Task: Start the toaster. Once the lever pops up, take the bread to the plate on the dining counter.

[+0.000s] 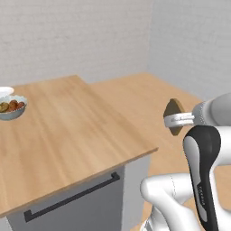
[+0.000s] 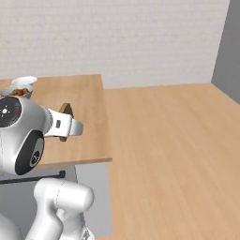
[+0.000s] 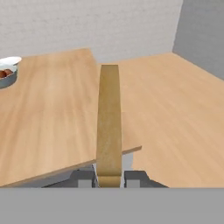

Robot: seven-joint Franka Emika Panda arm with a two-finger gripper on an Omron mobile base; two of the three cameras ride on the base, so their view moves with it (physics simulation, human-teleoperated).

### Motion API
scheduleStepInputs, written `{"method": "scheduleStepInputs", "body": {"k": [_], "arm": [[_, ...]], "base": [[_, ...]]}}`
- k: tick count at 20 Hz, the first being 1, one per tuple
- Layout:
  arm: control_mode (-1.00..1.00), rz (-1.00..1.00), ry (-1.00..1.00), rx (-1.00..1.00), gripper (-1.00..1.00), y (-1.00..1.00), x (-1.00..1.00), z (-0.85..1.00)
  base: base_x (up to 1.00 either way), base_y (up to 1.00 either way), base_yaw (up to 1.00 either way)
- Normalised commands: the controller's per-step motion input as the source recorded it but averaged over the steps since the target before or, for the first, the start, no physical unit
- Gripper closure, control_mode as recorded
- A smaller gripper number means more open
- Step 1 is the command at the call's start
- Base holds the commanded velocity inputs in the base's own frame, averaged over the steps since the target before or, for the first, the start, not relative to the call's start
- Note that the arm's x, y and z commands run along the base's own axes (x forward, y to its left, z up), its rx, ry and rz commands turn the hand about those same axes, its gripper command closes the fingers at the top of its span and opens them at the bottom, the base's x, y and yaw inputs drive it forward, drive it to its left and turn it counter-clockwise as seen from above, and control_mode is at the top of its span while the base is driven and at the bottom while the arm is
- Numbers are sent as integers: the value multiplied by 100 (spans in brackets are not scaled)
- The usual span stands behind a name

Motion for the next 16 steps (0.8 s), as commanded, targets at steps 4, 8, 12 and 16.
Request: {"method": "scheduleStepInputs", "body": {"k": [4, 8, 12, 16], "arm": [[100, 0, 0, 0, 100, 0, 0, 0], [100, 0, 0, 0, 100, 0, 0, 0], [100, 0, 0, 0, 100, 0, 0, 0], [100, 0, 0, 0, 100, 0, 0, 0]], "base": [[33, -100, 0], [60, -100, 0], [94, -99, 5], [100, -77, 20]]}}
